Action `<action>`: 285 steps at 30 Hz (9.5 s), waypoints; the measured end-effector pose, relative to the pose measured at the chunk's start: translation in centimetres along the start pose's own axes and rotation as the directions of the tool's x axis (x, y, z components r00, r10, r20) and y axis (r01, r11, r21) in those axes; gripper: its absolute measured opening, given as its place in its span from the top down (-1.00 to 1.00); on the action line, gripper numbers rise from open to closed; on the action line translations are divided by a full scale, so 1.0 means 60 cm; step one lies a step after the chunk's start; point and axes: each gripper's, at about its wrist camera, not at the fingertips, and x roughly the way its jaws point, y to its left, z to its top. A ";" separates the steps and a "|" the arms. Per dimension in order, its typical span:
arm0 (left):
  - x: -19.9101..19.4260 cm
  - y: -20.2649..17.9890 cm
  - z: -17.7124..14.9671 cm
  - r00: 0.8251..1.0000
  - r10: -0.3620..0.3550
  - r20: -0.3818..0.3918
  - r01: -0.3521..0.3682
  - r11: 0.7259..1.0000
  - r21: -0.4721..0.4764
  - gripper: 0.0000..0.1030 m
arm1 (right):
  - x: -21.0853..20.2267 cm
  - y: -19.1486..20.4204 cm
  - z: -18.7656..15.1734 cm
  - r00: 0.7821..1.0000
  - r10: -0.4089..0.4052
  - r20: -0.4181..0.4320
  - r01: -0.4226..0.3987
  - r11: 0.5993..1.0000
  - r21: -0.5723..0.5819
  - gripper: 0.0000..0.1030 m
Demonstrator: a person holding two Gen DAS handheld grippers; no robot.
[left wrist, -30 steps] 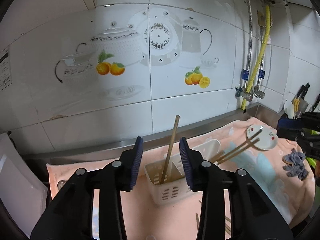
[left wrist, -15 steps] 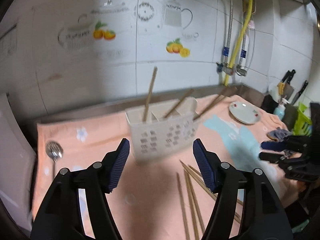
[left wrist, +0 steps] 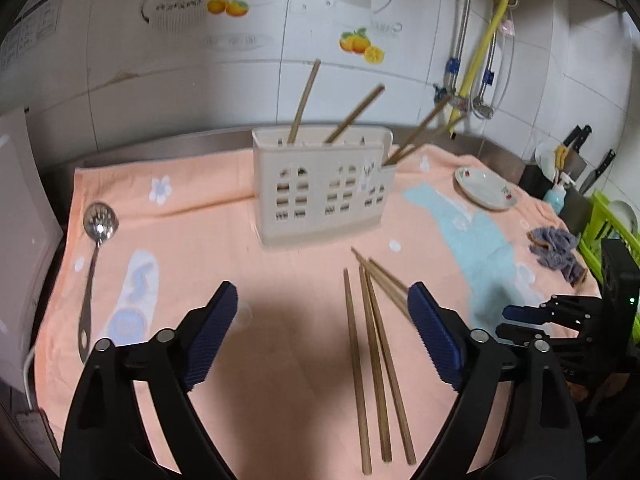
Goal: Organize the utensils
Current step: 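Move both open tools back down over the row of chopsticks, then close the right tool on a chopstick while the left tool closes on another, then lift both held chopsticks up over the white holder, then lower both chopsticks into the holder and open both tools, then move both open tools back over the remaining chopsticks, then close the right tool on a chopstick while the left tool closes on another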
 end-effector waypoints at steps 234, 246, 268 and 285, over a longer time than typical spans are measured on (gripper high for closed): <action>0.016 0.013 -0.067 0.986 0.167 -0.017 -0.167 0.986 0.003 -0.90 | 0.091 0.047 -0.013 0.995 0.004 -0.097 -0.001 1.000 0.030 0.75; 0.029 -0.029 -0.114 0.995 0.063 -0.079 -0.061 0.998 0.027 -0.90 | 0.077 0.037 -0.028 0.997 -0.008 -0.072 0.012 0.999 0.047 0.86; 0.096 -0.067 -0.162 0.978 -0.031 -0.205 0.030 1.000 -0.009 0.55 | 0.050 0.010 -0.051 0.999 -0.007 -0.050 0.010 0.998 0.069 0.87; 0.084 -0.073 -0.148 0.982 0.026 -0.186 -0.020 0.999 0.037 0.87 | 0.033 0.017 -0.043 1.000 -0.004 -0.010 0.004 0.999 0.045 0.86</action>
